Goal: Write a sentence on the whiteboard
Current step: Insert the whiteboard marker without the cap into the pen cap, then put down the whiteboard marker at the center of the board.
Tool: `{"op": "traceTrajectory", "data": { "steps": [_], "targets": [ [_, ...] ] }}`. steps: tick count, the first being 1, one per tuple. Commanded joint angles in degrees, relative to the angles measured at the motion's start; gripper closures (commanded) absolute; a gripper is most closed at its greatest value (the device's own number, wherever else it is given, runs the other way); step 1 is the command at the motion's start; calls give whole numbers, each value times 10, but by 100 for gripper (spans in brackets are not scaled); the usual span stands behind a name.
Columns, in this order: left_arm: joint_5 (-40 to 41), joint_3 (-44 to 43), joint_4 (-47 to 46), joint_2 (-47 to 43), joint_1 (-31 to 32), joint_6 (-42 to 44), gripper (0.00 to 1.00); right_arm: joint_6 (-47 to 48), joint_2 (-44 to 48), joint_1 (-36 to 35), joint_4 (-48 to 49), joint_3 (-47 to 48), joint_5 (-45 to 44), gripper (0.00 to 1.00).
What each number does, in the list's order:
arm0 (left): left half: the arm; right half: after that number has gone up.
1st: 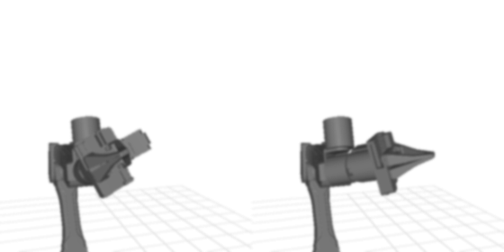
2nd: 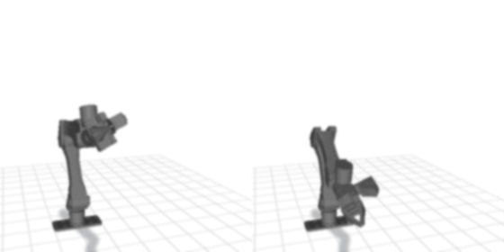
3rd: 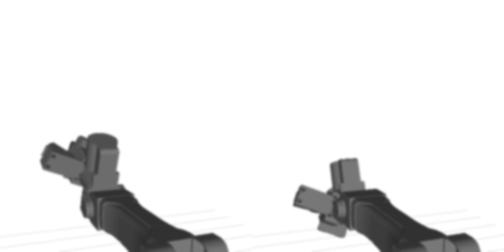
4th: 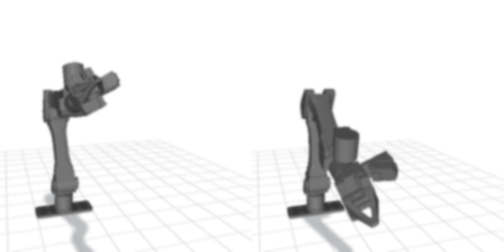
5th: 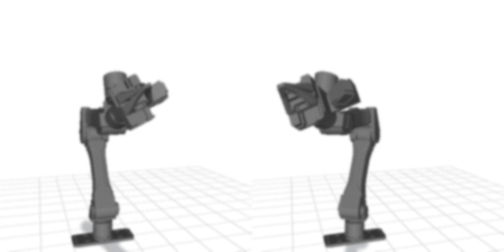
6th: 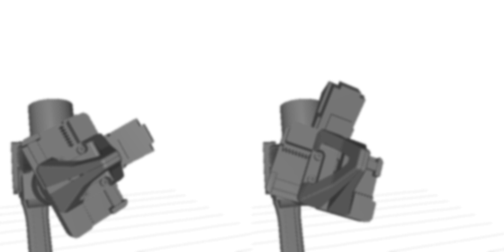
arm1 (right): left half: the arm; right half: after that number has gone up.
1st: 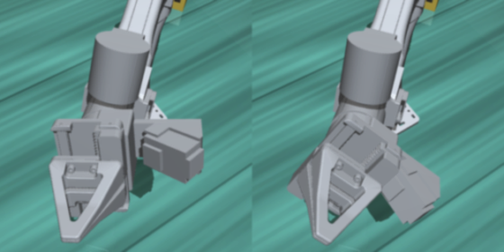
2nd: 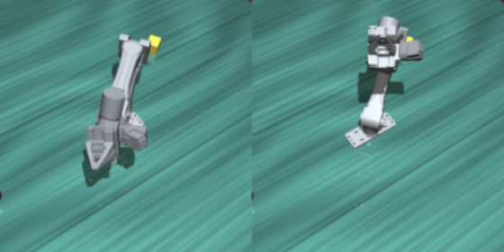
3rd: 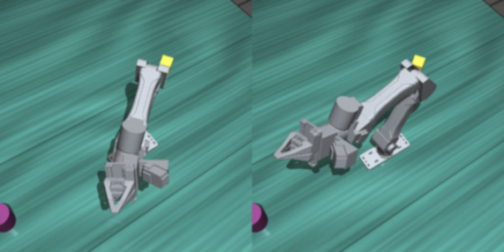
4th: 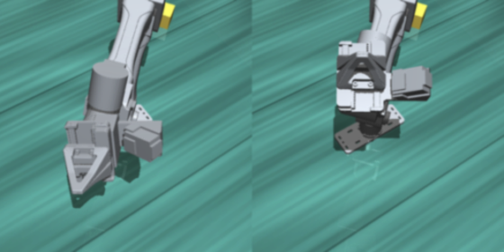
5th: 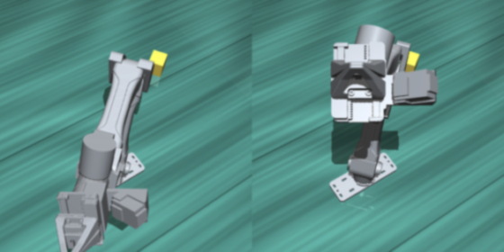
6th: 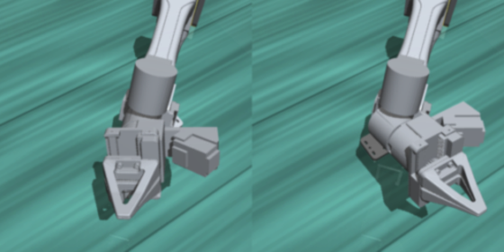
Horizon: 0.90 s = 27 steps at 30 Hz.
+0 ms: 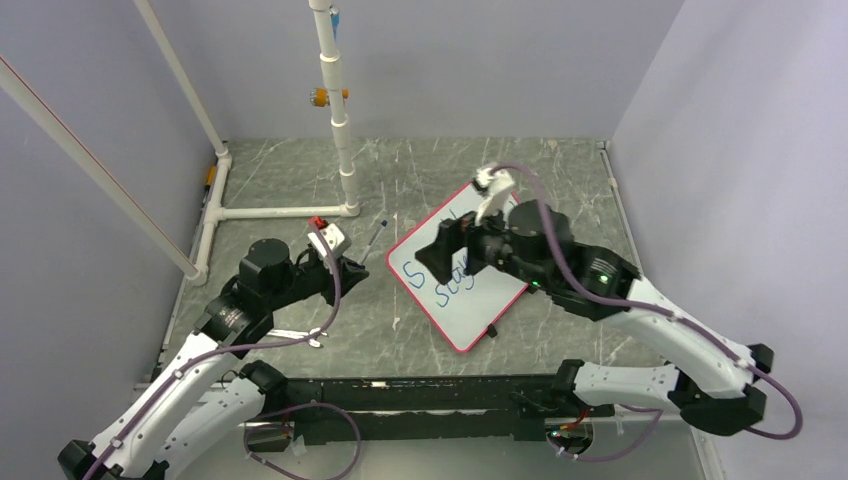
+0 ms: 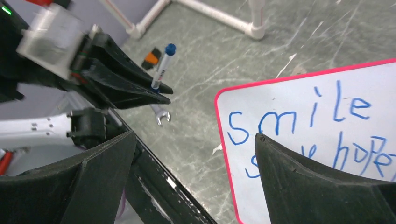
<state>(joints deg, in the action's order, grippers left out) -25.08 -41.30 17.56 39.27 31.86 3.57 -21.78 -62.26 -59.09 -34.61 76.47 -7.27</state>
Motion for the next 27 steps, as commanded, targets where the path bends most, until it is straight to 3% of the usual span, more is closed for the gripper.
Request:
{"op": "traceTrajectory", "data": {
  "steps": [1, 6, 12, 24, 27],
  "targets": [
    [134, 25, 38, -13, 1, -158, 100, -28, 68, -2, 15, -16, -84, 0],
    [283, 59, 115, -3, 0, -339, 100, -38, 106, -2, 18, -47, -107, 0],
    [325, 126, 87, 44, 0, -434, 100, -50, 115, -2, 1, -62, -111, 0],
    [371, 199, 7, 116, -1, -495, 100, -64, 149, -2, -12, -103, -127, 0],
    [375, 203, -5, 136, -1, -496, 91, -66, 154, -1, -15, -109, -128, 0]
  ]
}}
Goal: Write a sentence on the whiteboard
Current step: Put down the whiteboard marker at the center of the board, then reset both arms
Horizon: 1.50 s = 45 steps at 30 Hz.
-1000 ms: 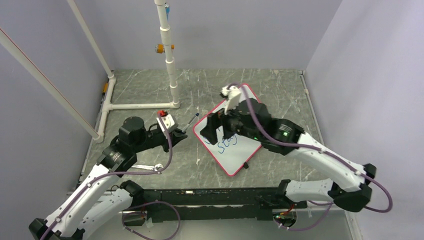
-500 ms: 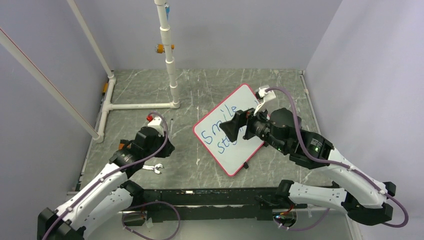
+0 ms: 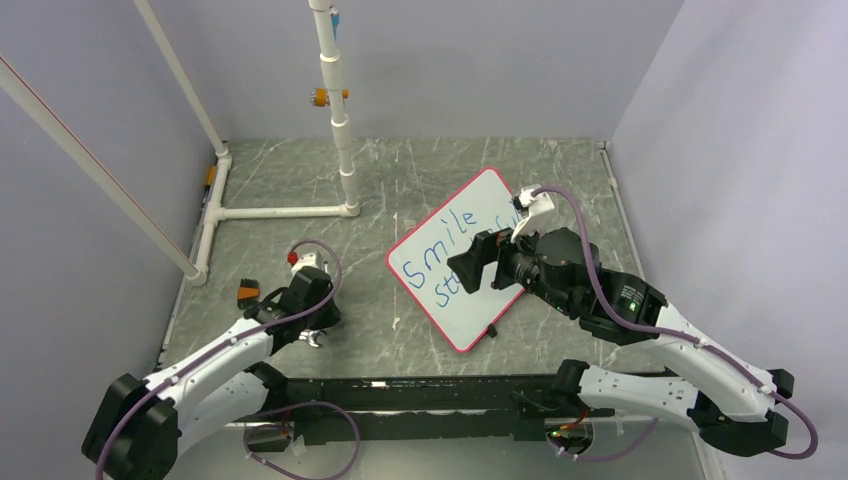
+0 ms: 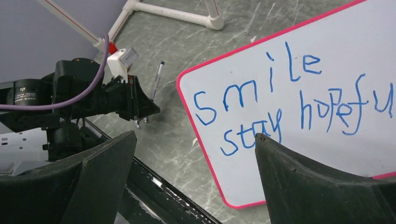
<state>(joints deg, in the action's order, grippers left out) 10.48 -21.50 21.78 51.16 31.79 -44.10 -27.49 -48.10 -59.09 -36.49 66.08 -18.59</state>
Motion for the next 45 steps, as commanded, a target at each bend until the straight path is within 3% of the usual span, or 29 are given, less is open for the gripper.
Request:
{"op": "traceTrajectory", "data": {
  "steps": [1, 4, 12, 15, 24, 35, 40, 42, 44, 45],
  "targets": [
    [20, 6, -52, 23, -1, -18, 90, -9, 13, -1, 2, -7, -15, 0],
    [20, 11, -60, 28, -1, -18, 79, -11, 18, -1, -3, -12, -19, 0],
    [39, -5, -19, 4, -1, -6, 37, -14, 33, -1, -10, -30, -30, 0],
    [47, -28, 13, -19, -1, 10, 29, -14, 37, -1, -11, -35, -35, 0],
    [92, -189, 142, -78, -1, 128, 25, -16, 57, -2, -3, -56, -58, 0],
    [145, -341, 123, -89, -1, 354, 24, -42, 107, -2, 36, -132, -86, 0],
    [135, -334, 58, -106, -1, 422, 20, -60, 166, -2, 76, -200, -97, 0],
    [136, -299, 21, -124, -1, 433, 15, -68, 190, -2, 85, -229, -101, 0],
    [138, -260, -15, -145, -2, 454, 1, -72, 210, -2, 88, -244, -105, 0],
    [137, -241, -30, -155, -3, 460, 1, -75, 218, -2, 87, -253, -110, 0]
  ]
}}
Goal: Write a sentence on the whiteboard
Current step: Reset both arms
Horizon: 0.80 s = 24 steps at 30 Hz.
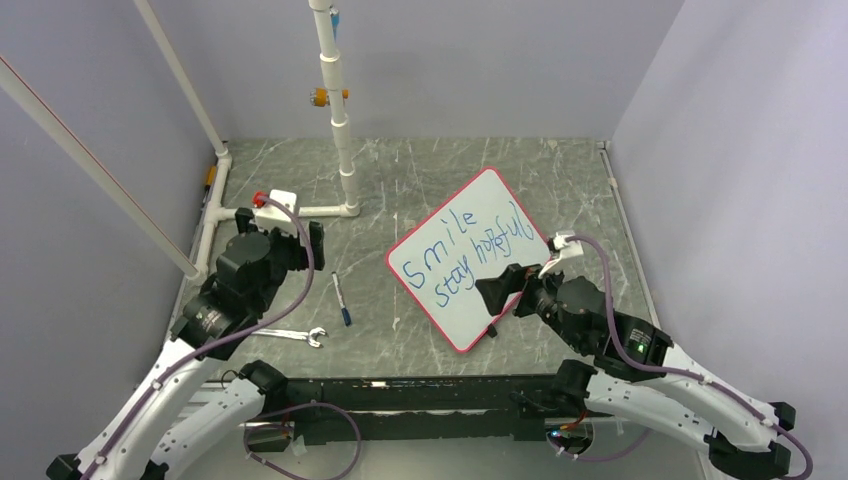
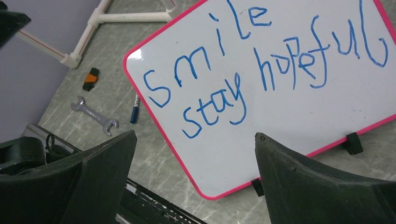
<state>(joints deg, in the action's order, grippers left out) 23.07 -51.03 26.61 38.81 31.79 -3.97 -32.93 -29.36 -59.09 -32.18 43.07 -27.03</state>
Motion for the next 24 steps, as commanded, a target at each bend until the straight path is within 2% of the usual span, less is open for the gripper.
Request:
{"op": "traceTrajectory", "data": {
  "steps": [1, 10, 24],
  "targets": [
    [10, 73, -89, -41, -5, 61, 1, -24, 40, -2, 43, -28, -32, 0],
    [-1, 103, -99, -80, -8, 64, 0, -31, 98, -2, 48, -72, -74, 0],
    [-7, 97, -85, -74, -16, 60, 1, -45, 95, -2, 11, -56, -105, 0]
  ]
}}
